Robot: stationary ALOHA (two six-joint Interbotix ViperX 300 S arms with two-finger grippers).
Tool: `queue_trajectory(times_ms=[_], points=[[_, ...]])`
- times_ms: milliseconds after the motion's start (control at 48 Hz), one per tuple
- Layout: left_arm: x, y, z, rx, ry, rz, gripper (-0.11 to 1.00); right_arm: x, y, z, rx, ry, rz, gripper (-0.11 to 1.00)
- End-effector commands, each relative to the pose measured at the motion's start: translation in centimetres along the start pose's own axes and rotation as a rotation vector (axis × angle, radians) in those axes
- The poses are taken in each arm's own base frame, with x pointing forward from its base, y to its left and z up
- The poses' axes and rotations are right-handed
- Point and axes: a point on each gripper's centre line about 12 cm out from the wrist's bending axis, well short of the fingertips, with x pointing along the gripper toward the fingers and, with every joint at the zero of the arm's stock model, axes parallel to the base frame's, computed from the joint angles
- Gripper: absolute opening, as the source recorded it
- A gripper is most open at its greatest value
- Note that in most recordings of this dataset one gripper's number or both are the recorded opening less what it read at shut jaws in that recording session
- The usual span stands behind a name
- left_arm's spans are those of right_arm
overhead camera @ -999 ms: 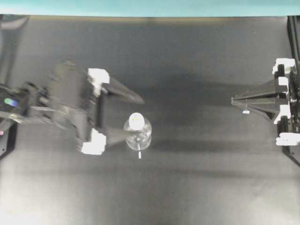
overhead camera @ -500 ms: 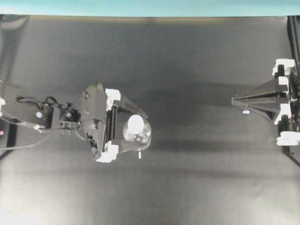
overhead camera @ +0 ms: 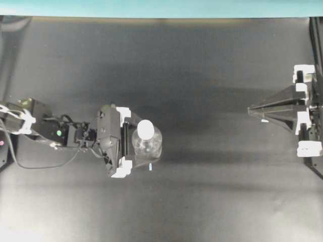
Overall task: Open the bottle cap by holding the bottle with the left arm and twisting the cap with the right arm.
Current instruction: 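Move the left gripper to the clear bottle and close around its body, then swing the right gripper across toward the bottle's white cap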
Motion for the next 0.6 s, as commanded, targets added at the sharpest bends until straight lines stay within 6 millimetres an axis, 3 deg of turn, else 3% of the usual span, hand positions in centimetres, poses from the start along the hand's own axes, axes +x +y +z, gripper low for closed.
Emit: queue_trajectory(times_ms=[0, 271, 437, 583], points=[[0.0, -0.1, 0.1, 0.000, -0.006, -0.006, 0.97, 0.4, -0.3, 1.1, 0.021, 0.005, -0.023, -0.01], [0.1, -0.3, 0.4, 0.001, -0.033, -0.012, 0.95, 2.2, 0.6, 1.9, 0.106, 0.147, -0.011, -0.01], [0.0, -0.3, 0.2, 0.006, -0.023, -0.011, 0.85, 4.4, 1.9, 3.6, 0.219, 0.323, -0.019, 0.00], [0.0, -0.6, 0.2, 0.016, -0.026, -0.019, 0.82, 6.6, 2.6, 5.5, 0.330, 0.546, -0.086, 0.11]])
